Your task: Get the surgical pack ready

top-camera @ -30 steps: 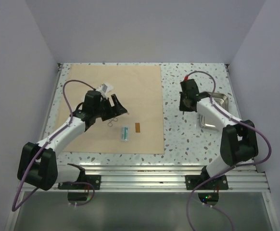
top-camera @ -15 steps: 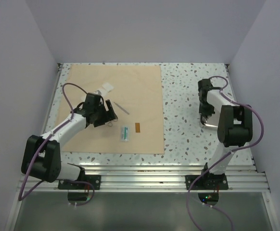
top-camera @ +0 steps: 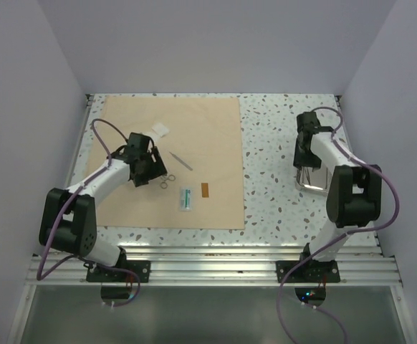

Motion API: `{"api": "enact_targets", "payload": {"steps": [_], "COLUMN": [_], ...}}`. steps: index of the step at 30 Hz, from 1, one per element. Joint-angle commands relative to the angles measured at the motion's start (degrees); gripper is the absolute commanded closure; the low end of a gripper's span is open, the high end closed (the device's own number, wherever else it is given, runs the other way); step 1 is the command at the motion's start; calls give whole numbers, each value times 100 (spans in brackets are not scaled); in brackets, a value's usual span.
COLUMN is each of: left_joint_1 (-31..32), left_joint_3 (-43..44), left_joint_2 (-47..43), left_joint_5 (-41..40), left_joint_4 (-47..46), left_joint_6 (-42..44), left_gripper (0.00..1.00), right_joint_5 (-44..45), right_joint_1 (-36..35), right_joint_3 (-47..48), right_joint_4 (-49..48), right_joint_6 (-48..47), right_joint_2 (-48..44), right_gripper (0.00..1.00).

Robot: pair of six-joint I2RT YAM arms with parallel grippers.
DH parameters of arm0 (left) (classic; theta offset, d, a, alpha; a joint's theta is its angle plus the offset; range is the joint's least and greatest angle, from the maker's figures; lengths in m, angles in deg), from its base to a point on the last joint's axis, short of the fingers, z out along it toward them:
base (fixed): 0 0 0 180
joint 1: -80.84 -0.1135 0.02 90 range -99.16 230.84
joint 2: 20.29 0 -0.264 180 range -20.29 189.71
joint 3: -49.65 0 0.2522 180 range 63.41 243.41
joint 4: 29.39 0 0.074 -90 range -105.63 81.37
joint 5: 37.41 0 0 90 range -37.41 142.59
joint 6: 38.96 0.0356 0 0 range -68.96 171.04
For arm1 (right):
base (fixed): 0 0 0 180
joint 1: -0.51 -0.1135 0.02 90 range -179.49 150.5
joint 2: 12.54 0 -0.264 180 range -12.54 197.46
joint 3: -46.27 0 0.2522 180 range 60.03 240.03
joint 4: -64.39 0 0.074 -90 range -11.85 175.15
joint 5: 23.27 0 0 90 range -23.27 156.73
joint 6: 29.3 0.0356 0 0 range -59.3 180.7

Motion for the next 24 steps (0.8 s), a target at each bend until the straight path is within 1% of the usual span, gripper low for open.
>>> {"api": "enact_targets", "payload": {"steps": [1, 5, 6, 7, 10, 14, 19, 24], "left_joint_1": [-44, -44, -44, -44, -44, -44, -36, -27], "left_joint_3": [330, 488, 523, 576, 821, 1251, 1665, 2114], "left_joint_2": [125, 327, 371, 511, 766, 1118, 1539, 1987], "left_joint_5": [-624, -766, -749, -758, -740, -916, -1188, -1320], "left_joint_4": [324, 448, 457, 474, 518, 676, 922, 1133], "left_joint_6": [-105, -325, -369, -439, -606, -782, -940, -1055], "left_gripper": [24, 26, 27, 31, 37, 43, 47, 50], "right_joint_5": [-148, -542, -657, -710, -772, -886, -1053, -1247], "right_joint_1": [-809, -1471, -1628, -1700, -1945, -2201, -2473, -2518], "right_joint_3": [202, 53, -112, -192, -430, -553, -650, -756], "right_joint_4": [37, -59, -130, -191, -315, -394, -490, -649], "right_joint_6": [30, 73, 56, 47, 21, 21, 21, 21], "right_joint_2": [-1014, -1366, -1463, -1490, -1464, -1463, -1630, -1745], "right_gripper": [52, 52, 52, 52, 52, 52, 52, 52]}}
